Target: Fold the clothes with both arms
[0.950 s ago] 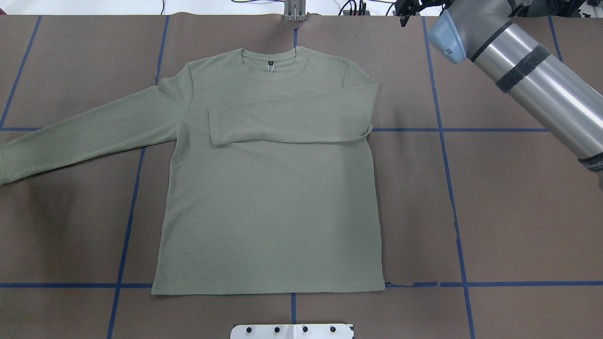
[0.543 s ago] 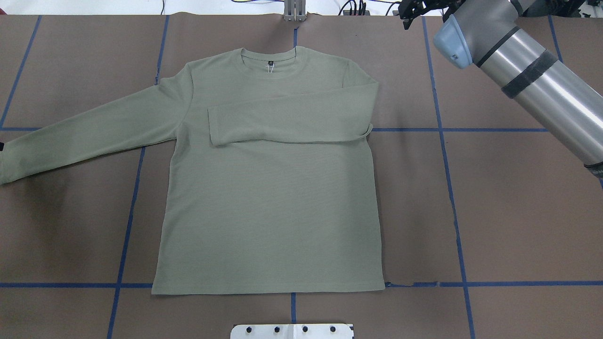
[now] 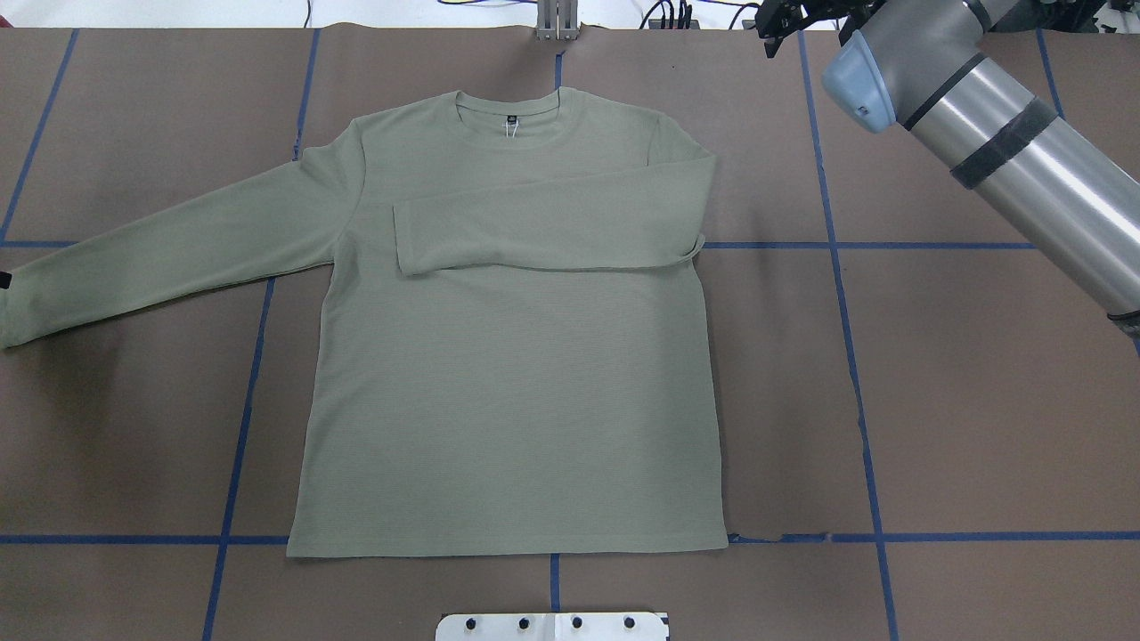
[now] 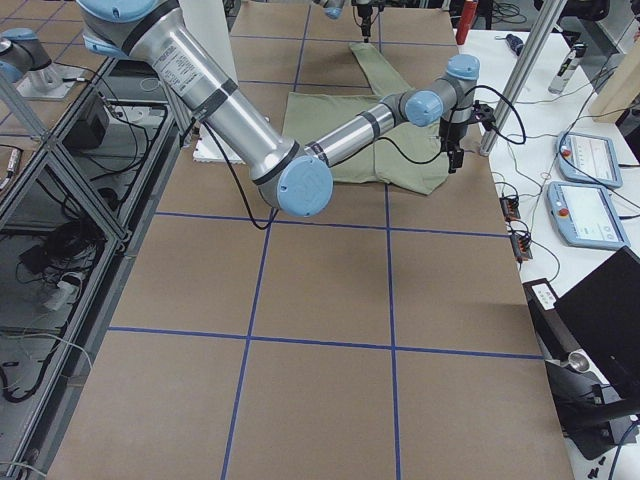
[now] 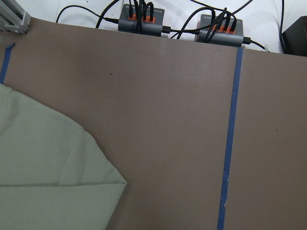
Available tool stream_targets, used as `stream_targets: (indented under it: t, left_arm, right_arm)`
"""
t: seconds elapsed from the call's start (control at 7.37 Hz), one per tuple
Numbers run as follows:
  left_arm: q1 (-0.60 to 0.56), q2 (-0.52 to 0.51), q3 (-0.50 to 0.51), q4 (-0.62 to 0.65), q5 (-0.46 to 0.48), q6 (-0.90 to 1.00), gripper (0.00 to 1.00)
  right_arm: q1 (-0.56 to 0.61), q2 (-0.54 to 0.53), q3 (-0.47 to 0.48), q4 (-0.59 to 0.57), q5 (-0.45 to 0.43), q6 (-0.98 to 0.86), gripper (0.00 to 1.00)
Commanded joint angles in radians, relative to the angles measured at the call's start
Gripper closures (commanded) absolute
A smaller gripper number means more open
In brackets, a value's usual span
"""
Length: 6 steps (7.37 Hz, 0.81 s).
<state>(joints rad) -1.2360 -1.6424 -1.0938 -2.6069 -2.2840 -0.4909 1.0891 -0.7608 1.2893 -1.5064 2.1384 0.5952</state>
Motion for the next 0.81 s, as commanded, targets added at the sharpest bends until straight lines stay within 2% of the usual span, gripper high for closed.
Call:
stream_targets:
  t: [0.0, 0.54, 0.68]
  left_arm:
    - [0.010, -0.002, 0.015, -0.006, -0.003, 0.000, 0.28]
    - [0.013, -0.008, 0.051, -0.039, -0.005, 0.000, 0.31]
    - [0.013, -0.008, 0.051, -0.039, -0.005, -0.002, 0.39]
  right_arm:
    - [-0.002, 0.000, -0.001, 0.000, -0.002, 0.000, 0.00]
    - [-0.003, 0.000, -0.001, 0.000, -0.002, 0.000, 0.00]
    - [-0.003, 0.000, -0.001, 0.000, -0.002, 0.000, 0.00]
